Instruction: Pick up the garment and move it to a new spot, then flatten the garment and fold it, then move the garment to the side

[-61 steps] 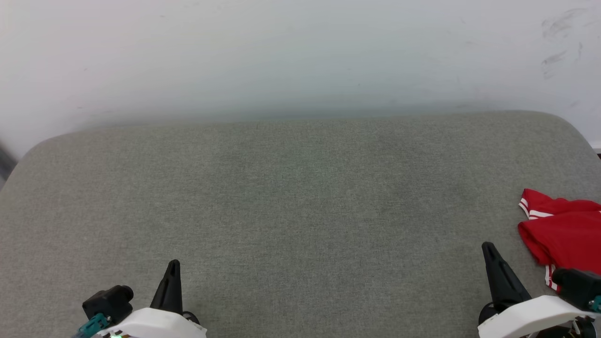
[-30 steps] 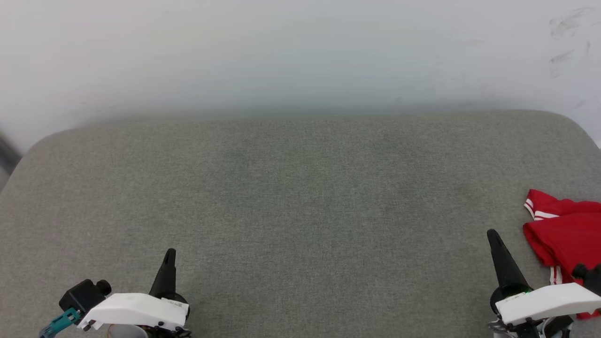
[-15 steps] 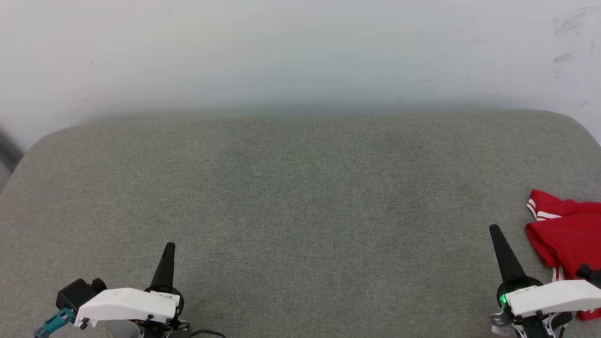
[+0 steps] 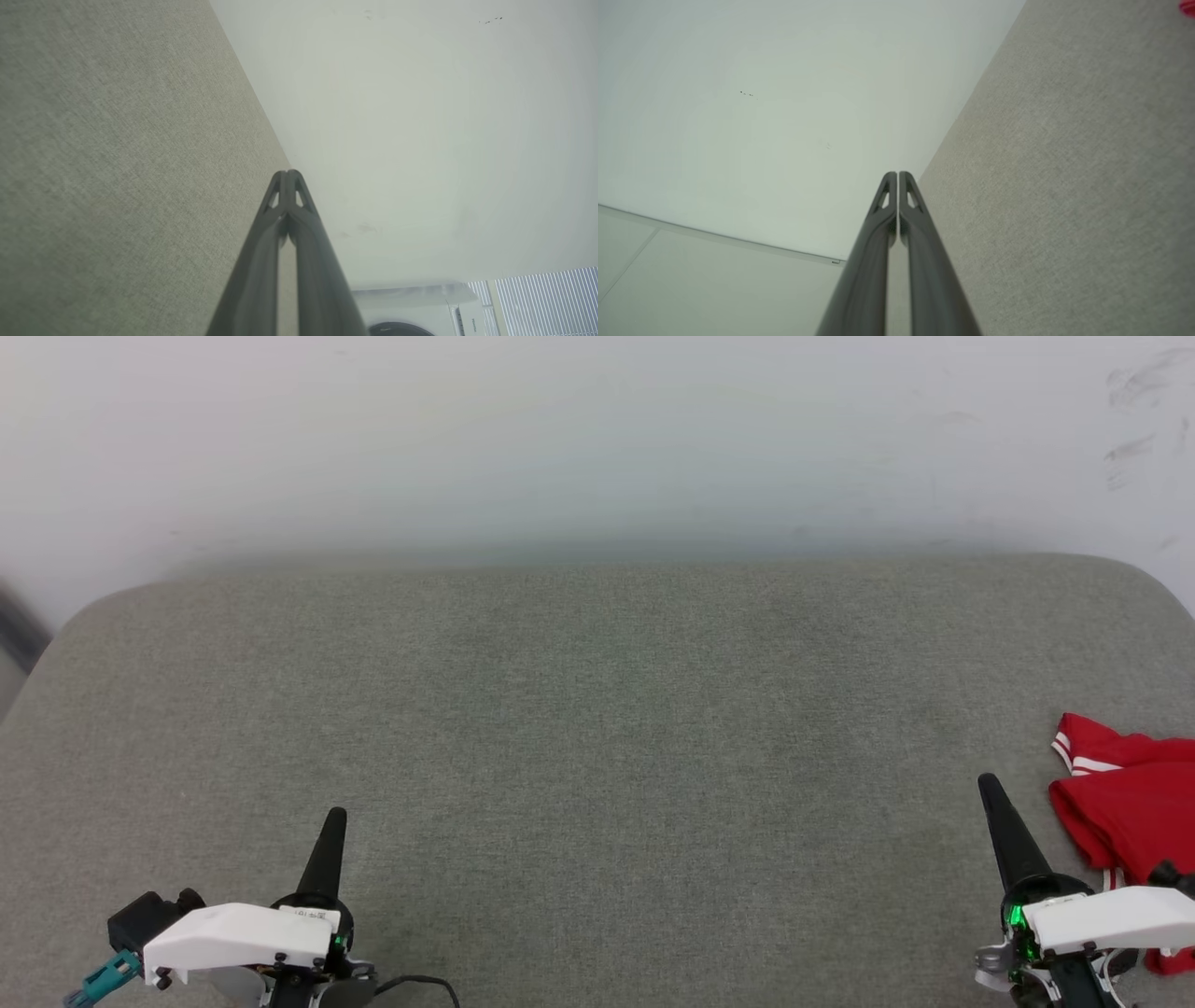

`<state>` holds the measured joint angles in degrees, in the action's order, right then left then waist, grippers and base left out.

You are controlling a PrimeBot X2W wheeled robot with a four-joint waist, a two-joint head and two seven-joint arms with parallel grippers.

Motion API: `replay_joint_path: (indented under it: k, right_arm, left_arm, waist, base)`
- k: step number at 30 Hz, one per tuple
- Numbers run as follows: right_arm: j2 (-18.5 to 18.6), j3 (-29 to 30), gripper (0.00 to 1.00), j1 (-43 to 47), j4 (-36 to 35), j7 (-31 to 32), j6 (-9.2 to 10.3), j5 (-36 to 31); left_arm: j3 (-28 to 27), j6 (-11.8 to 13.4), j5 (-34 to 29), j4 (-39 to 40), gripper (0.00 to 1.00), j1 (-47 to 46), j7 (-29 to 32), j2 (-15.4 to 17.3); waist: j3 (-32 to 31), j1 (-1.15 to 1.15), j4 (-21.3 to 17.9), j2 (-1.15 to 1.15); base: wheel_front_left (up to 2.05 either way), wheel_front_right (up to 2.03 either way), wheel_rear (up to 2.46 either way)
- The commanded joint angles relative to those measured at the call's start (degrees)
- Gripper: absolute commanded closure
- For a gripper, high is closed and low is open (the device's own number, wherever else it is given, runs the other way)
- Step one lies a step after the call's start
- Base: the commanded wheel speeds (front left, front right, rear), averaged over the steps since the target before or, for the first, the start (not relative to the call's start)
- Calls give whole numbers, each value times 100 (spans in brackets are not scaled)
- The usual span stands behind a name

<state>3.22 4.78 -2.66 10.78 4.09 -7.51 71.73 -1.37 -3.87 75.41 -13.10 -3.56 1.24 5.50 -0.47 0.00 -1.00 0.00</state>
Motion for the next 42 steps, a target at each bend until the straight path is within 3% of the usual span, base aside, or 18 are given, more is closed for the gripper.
replay_joint_path:
  k: [1,42]
  right_arm:
    - [22,14,100,-140,-9,28,2,153]
    - [-2,131,100,-372,315,212,4,2000]
  left_arm:
    - [-57,-48,120,15,100,-120,37,-5]
    - [-501,-364,1624,-95,100,-279,515,-247]
  waist:
    - [2,0,4,0]
    - [59,0,92,0]
  base:
    - [0,0,0]
    - [0,0,0]
